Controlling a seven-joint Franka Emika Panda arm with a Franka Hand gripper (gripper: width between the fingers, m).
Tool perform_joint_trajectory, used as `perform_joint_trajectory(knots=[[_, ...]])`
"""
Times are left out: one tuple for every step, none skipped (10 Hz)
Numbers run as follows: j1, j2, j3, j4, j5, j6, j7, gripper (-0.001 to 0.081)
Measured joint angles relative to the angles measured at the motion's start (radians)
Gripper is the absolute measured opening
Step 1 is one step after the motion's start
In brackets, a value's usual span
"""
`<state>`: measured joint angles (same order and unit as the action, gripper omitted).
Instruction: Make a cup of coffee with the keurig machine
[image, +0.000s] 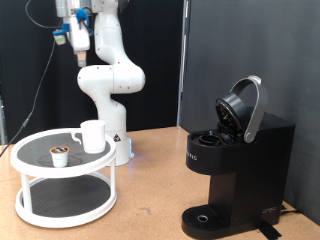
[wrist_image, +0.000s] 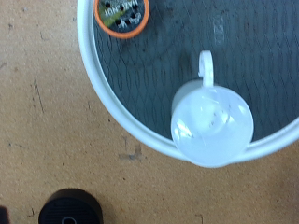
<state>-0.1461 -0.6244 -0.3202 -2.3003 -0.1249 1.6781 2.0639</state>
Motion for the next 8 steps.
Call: perform_joint_trajectory(knots=[[-0.001,0.03,-0.019,0.021,-0.006,0.006,-0.022,0.0734],[-0.001,0.058,-0.037,0.042,-0.009,0.011,-0.051,0.0734],[-0.002,0.084,-0.057,0.063,-0.011,0.017,-0.08,0.0734],[-0.003,0.11,-0.074,0.083,-0.016,0.024,-0.103,0.0734],[-0.003,0.131,-0.085,0.098,-0.027,0.03,-0.118,0.0734],[-0.003,0.152,-0.09,0.114,-0.033,0.034,-0.123,0.0734],[-0.003,0.151,-0.09,0.112,-0.03,0.034,-0.123,0.0734],[-0.003,0.151,-0.09,0.108,-0.026,0.034,-0.124,0.0734]])
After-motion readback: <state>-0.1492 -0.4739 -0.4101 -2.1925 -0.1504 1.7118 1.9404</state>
